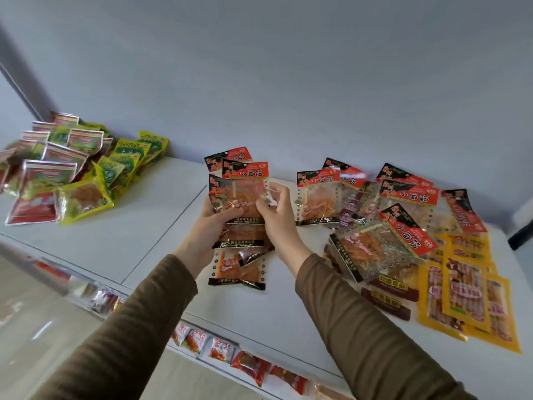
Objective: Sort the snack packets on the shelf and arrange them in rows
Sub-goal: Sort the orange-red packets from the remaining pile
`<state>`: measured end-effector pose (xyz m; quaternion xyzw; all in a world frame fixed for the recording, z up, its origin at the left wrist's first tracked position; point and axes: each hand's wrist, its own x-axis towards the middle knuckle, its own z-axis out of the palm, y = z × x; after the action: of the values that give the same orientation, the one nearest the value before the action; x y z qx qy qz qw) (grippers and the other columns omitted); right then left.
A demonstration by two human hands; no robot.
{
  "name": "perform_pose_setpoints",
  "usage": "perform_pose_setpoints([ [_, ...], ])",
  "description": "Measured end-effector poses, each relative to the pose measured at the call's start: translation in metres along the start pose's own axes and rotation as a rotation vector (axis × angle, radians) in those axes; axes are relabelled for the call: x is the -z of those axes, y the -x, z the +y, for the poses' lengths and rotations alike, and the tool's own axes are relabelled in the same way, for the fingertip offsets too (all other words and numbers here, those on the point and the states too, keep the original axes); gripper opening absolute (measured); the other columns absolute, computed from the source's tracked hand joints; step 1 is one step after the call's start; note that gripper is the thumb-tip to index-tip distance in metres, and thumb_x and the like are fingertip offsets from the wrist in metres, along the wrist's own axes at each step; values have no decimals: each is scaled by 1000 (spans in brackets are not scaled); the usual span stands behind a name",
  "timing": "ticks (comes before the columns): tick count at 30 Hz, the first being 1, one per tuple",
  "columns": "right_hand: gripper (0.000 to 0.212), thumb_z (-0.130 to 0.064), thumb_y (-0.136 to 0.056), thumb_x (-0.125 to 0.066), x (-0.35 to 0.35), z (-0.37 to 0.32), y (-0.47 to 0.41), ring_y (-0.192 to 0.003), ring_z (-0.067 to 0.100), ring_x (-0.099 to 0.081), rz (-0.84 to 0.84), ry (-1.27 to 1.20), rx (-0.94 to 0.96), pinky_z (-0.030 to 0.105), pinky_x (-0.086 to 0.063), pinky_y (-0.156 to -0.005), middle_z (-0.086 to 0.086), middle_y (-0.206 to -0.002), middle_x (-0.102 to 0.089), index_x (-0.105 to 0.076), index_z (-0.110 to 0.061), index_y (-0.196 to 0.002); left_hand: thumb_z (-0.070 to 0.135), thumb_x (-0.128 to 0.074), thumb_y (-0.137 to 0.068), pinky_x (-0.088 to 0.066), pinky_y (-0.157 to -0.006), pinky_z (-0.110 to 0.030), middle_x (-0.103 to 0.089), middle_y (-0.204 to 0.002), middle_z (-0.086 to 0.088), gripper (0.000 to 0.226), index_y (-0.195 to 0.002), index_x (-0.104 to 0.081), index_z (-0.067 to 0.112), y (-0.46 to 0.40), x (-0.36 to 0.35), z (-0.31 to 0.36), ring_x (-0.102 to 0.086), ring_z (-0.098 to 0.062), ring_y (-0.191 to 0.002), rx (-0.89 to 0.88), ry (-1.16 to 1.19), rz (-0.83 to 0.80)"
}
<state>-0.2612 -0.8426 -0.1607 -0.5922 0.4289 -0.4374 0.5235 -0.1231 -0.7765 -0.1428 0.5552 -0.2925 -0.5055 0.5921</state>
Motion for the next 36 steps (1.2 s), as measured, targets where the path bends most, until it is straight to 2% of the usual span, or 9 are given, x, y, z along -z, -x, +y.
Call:
perform_pose_setpoints([
  [2,63,-36,-98,-62,-1,0,-3,-121,9,-46,-64,23,-96,27,-35,-98,-3,-141,-46,-29,-27,-150,10,-77,-86,-63,-81,-47,-77,-113,-8,50,-129,-56,27,-2,7,-1,-76,-32,-98,-18,-1,13],
  [6,91,-76,-84,-53,-15,-8,-8,-116,23,-61,-47,488,-67,35,-45,-83,-1,-131,-59,-20,-27,-154,12,-77,-87,-63,-81,-47,-77,-113,-7,50,-130,-56,27,-9,28,1,-76,-31,-98,-3,39,44],
  [9,108,-91,-71,-49,-31,-12,-17,-124,27,-57,-134,478,-162,42,-47,-94,2,-139,-56,-22,-27,-154,12,-77,-88,-63,-77,-44,-77,-113,-7,50,-131,-55,26,-19,50,10,-76,-31,-98,-23,47,43],
  [12,95,-79,-73,-66,-60,-15,-23,-129,23,-52,-241,135,-291,35,-42,-95,-1,-140,-54,-34,-30,-147,11,-77,-87,-63,-76,-42,-77,-111,-6,50,-129,-56,26,-36,77,28,-77,-31,-96,-30,-9,35],
  [17,68,-50,-81,-79,-148,-16,-41,-108,14,-64,-155,-55,-315,37,-51,-96,-3,-124,-65,-45,-27,-134,8,-77,-86,-62,-66,-33,-79,-107,-9,40,-122,-64,20,-77,152,80,-78,-30,-88,68,-180,-65],
  [25,66,-47,-86,-73,-243,-13,-73,-119,20,-57,34,168,-261,36,-48,-97,2,-136,-58,-43,-19,-138,10,-78,-87,-62,-86,-50,-77,-109,-16,37,-122,-66,9,-141,226,123,-74,-39,-100,186,-485,-141],
  [30,83,-46,-89,-69,-260,-12,-86,-142,31,-37,129,452,-195,46,-30,-117,7,-152,-45,-30,-14,-155,15,-84,-83,-51,-47,-22,-65,-117,-9,82,-149,-35,14,-159,235,120,-64,-20,-79,132,-550,-63],
  [32,70,-39,-90,-70,-266,-11,-84,-132,21,-49,129,349,-158,39,-40,-110,-7,-137,-54,-38,-21,-149,17,-87,-81,-51,-62,-25,-59,-124,-4,107,-160,-15,21,-164,236,118,-61,-18,-85,80,-588,-57],
  [36,53,-30,-90,-70,-274,-10,-86,-117,10,-56,143,274,-142,35,-47,-104,-12,-128,-60,-47,-34,-138,29,-88,-79,-44,-110,-49,-37,-158,-18,122,-163,0,17,-172,233,115,-46,-38,-137,-53,-868,-63],
])
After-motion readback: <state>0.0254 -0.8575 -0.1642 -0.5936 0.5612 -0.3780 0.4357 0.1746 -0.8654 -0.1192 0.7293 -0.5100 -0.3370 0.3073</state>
